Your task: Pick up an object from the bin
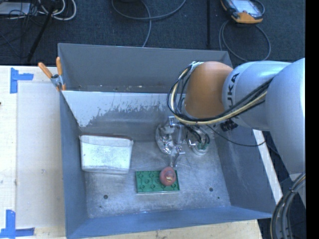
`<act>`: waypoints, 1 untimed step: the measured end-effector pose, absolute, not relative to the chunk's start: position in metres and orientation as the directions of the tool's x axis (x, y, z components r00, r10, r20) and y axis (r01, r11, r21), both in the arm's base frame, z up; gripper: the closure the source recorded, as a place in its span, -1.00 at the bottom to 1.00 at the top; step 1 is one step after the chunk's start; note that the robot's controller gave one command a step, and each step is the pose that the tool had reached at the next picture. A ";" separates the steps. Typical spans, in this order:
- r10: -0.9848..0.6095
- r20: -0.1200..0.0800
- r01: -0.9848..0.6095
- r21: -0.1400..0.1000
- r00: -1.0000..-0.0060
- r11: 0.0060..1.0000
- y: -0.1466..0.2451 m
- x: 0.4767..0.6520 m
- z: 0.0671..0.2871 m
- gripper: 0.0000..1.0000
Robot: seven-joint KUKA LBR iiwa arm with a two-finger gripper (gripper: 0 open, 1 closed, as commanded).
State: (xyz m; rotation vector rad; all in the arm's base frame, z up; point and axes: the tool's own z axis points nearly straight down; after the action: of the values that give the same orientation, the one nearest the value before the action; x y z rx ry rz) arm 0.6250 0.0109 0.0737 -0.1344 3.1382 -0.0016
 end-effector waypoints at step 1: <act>-0.087 -0.021 -0.087 -0.002 -0.996 0.996 0.012 0.629 0.078 1.00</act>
Offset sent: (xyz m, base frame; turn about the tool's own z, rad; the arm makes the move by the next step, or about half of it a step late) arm 0.0000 0.0000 0.0000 0.0000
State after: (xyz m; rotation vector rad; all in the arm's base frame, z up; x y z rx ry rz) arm 0.6287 0.0115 0.0781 -0.1357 3.1175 -0.0019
